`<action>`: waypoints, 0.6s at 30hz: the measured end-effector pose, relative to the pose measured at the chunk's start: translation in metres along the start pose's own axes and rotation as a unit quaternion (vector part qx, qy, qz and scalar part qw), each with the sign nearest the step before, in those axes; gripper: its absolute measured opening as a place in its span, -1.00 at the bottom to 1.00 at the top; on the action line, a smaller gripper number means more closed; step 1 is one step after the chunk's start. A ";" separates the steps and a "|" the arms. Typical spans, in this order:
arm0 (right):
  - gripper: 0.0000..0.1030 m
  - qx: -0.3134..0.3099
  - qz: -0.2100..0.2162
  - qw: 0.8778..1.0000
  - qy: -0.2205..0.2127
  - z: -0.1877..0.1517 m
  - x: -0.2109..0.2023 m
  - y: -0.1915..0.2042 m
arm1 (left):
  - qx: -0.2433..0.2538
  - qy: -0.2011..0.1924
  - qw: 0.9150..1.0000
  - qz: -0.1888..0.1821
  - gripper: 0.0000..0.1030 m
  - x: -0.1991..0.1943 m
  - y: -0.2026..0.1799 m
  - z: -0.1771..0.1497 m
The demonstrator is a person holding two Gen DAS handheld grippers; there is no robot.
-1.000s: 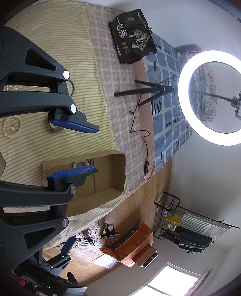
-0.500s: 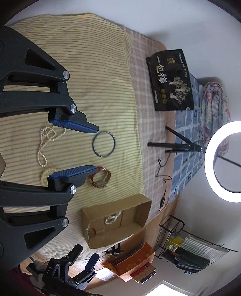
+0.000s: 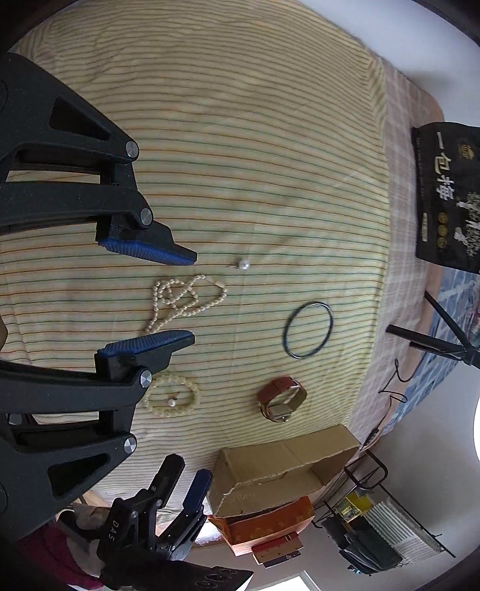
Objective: Organize jewelry
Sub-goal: 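Open the left gripper to release the pearl necklace into the box, then grasp the cream bead bracelet with the right gripper while the left gripper grasps the second pearl strand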
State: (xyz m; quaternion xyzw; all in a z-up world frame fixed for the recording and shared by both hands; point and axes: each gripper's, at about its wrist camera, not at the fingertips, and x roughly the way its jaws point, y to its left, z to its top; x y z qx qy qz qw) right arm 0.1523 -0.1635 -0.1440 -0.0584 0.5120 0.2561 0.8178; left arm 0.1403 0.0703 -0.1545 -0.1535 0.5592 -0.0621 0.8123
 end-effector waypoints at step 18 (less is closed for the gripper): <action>-0.63 0.055 0.028 0.996 0.071 0.001 0.044 -0.012 | -0.042 0.058 0.997 -0.010 -0.29 0.045 0.008 0.000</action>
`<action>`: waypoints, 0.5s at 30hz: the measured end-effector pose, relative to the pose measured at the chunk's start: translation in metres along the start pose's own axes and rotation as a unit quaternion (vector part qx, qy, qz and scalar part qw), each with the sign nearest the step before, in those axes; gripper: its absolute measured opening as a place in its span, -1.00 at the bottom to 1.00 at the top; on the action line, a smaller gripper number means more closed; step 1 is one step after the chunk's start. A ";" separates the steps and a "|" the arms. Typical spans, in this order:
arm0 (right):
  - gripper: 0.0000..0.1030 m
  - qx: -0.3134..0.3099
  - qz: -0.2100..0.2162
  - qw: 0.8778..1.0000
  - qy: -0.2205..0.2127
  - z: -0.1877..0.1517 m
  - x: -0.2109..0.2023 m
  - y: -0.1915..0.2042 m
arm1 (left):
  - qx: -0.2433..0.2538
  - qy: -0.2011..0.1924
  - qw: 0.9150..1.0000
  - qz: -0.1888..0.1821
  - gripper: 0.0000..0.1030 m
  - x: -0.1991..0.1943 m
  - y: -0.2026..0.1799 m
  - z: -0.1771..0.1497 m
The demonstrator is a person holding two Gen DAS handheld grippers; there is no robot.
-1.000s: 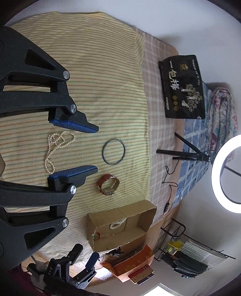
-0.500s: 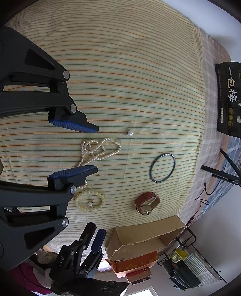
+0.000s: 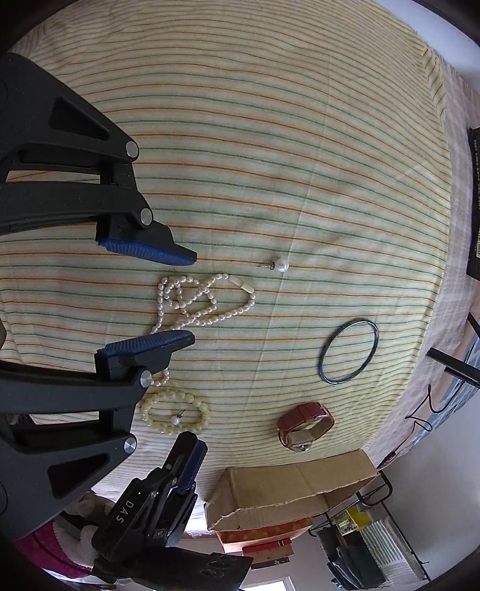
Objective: Organize jewelry
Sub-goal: 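Grasp the cream bead bracelet with the right gripper while the left gripper grasps the second pearl strand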
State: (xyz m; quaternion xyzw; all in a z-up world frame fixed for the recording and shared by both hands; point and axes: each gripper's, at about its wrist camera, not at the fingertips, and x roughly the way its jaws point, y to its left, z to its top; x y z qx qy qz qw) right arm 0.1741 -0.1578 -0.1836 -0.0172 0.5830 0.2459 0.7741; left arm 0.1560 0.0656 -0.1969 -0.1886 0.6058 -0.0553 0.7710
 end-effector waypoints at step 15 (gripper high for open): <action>-0.71 -0.023 -0.025 0.999 0.012 0.004 0.016 0.009 | 0.049 -0.004 0.996 0.073 -0.29 0.031 -0.029 0.004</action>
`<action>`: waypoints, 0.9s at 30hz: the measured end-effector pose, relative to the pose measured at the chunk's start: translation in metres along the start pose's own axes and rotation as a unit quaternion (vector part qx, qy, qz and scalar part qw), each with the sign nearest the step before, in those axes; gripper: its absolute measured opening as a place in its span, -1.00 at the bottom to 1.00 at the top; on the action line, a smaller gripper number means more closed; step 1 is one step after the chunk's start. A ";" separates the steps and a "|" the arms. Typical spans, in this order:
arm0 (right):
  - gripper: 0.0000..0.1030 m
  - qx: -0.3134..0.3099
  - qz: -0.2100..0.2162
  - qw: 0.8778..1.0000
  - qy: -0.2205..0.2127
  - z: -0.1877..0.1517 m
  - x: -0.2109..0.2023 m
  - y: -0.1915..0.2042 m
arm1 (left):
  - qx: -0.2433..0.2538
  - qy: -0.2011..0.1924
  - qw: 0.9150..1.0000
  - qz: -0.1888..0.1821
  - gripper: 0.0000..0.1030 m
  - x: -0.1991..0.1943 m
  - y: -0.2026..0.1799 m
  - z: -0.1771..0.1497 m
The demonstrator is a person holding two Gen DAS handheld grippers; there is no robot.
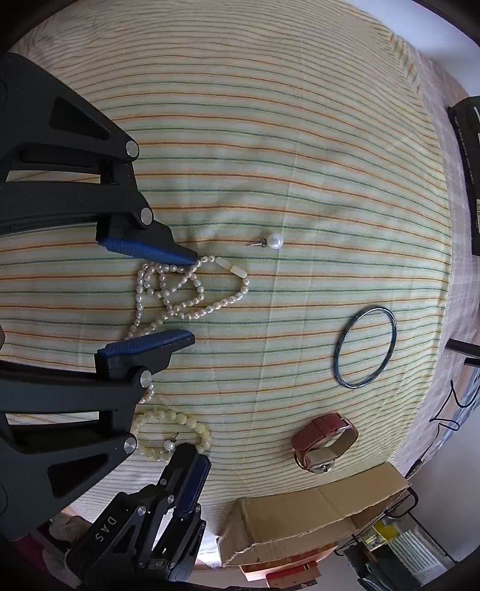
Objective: Organize jewelry
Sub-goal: 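Grasp the cream bead bracelet with the right gripper while the left gripper grasps the second pearl strand, then carry the bead bracelet and pearl strand over the cardboard box with both grippers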
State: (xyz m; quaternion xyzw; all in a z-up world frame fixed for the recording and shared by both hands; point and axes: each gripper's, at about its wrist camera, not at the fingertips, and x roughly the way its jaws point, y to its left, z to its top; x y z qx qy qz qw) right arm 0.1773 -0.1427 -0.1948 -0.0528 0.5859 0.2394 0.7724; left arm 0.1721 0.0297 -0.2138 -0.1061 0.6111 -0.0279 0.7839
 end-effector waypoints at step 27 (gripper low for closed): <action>-0.88 -0.025 0.008 0.998 -0.065 -0.002 -0.041 0.018 | -0.011 -0.079 0.995 -0.056 -0.91 -0.057 -0.005 -0.001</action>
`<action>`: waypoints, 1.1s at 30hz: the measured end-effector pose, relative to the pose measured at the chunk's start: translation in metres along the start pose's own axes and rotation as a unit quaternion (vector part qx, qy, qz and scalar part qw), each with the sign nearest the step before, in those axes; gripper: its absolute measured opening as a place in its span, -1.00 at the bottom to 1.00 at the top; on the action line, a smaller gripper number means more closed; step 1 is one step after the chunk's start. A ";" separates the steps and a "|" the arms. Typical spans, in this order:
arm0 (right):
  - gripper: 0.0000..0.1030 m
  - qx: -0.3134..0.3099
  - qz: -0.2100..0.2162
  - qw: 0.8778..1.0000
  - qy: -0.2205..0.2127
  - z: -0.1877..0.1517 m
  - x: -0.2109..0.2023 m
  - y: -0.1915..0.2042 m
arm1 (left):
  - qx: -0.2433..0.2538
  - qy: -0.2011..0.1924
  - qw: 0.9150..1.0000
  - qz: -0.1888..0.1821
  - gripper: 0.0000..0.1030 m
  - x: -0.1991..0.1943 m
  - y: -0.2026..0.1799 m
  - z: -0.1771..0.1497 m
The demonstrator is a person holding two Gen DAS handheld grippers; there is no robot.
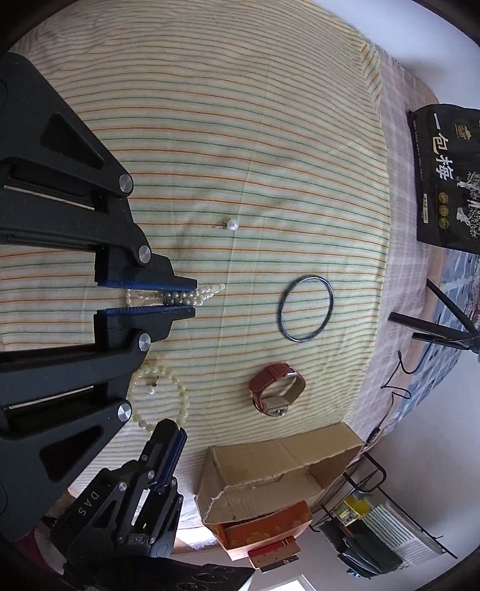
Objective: Organize jewelry
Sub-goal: 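Carry the bead bracelet and pearl strand over the cardboard box with both grippers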
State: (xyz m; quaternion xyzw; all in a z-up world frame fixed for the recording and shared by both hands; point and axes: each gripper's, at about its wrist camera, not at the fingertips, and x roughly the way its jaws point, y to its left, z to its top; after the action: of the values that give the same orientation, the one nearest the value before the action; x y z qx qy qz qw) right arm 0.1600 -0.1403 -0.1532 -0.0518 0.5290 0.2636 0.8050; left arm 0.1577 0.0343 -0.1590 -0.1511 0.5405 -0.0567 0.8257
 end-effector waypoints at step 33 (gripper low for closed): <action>-0.88 0.065 -0.029 0.988 -0.137 0.002 -0.114 -0.072 | 0.044 -0.100 0.987 -0.121 -0.91 -0.078 -0.098 0.030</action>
State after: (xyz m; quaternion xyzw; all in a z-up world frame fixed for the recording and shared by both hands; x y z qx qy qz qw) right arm 0.1619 -0.2431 -0.0657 0.0214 0.4281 0.2097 0.8788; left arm 0.1600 -0.0327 -0.0496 -0.1832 0.4303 -0.1645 0.8684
